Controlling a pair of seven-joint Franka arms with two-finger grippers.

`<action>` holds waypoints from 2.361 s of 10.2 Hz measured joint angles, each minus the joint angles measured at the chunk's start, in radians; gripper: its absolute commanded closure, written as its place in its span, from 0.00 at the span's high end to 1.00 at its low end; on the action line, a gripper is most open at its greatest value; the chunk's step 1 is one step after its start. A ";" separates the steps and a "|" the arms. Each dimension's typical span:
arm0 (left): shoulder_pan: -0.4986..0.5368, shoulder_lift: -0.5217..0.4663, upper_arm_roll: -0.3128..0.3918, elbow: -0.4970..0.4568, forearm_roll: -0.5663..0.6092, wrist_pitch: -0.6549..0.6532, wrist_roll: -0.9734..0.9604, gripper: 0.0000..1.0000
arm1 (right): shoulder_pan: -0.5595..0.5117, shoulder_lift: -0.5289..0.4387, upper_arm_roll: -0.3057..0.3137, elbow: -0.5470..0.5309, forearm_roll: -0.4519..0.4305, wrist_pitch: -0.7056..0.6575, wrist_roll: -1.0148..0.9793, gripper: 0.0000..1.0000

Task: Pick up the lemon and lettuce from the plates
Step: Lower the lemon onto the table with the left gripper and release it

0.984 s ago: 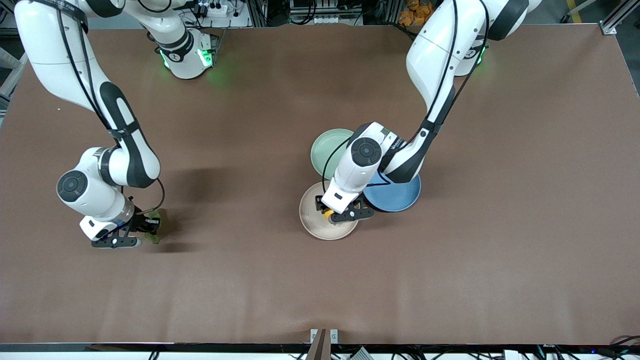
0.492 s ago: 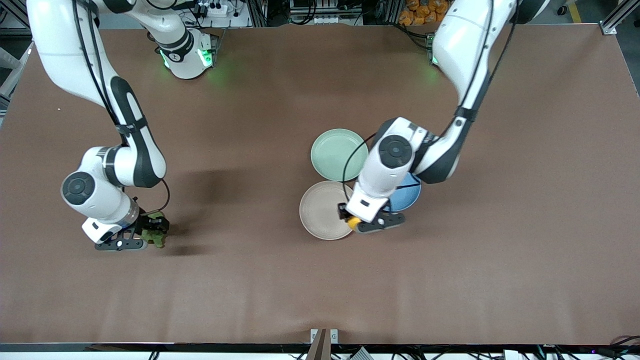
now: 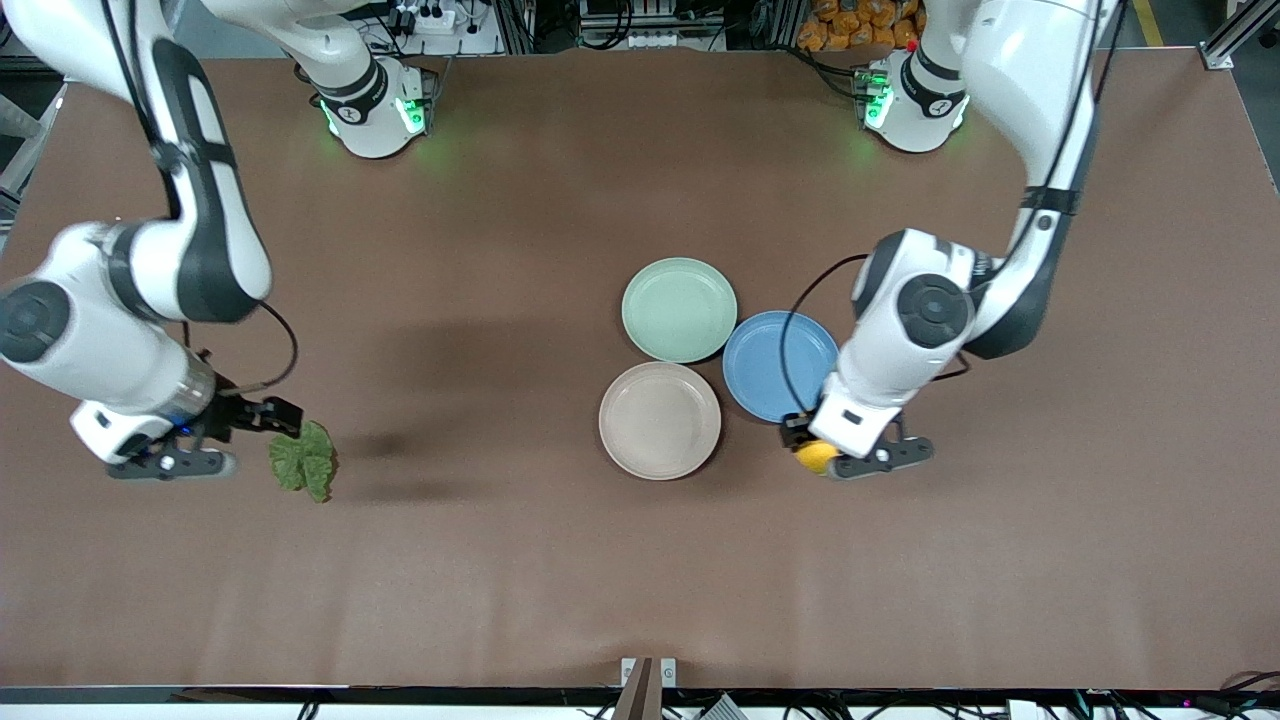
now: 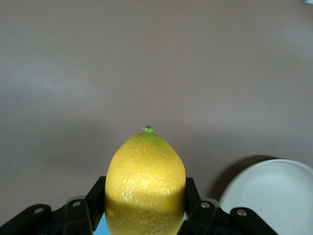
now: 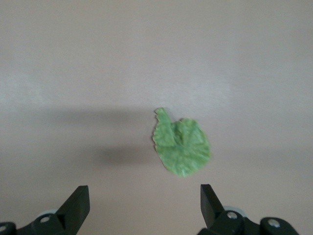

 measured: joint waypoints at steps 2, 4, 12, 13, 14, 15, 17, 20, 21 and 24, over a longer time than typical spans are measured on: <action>0.073 -0.011 0.000 -0.057 0.000 0.001 0.118 0.00 | -0.023 -0.104 -0.008 0.062 0.000 -0.164 0.000 1.00; 0.157 -0.015 0.001 -0.090 0.000 0.001 0.242 0.00 | -0.028 -0.157 -0.008 0.154 0.000 -0.324 0.000 1.00; 0.302 0.073 -0.005 -0.123 0.000 0.003 0.415 1.00 | -0.045 -0.256 -0.004 0.251 0.000 -0.464 -0.003 1.00; 0.305 0.089 -0.004 -0.123 0.000 0.003 0.415 1.00 | -0.045 -0.255 0.000 0.248 0.000 -0.464 -0.003 1.00; 0.307 0.099 -0.004 -0.123 0.000 0.004 0.415 1.00 | -0.045 -0.254 0.002 0.247 0.000 -0.464 -0.003 1.00; 0.310 0.102 -0.004 -0.123 0.000 0.005 0.415 1.00 | -0.046 -0.255 0.002 0.247 0.000 -0.464 -0.003 1.00; 0.314 0.094 -0.004 -0.110 0.000 0.009 0.415 1.00 | -0.049 -0.257 0.002 0.248 0.000 -0.464 -0.003 1.00; 0.320 0.016 -0.004 -0.097 0.000 -0.022 0.398 1.00 | -0.059 -0.268 0.004 0.250 0.000 -0.478 -0.003 1.00; 0.320 -0.018 -0.004 -0.099 0.000 -0.055 0.382 1.00 | -0.061 -0.269 0.005 0.250 0.000 -0.483 -0.003 1.00; 0.319 -0.163 -0.017 -0.176 0.000 -0.093 0.344 1.00 | -0.061 -0.272 0.010 0.251 0.000 -0.522 -0.004 1.00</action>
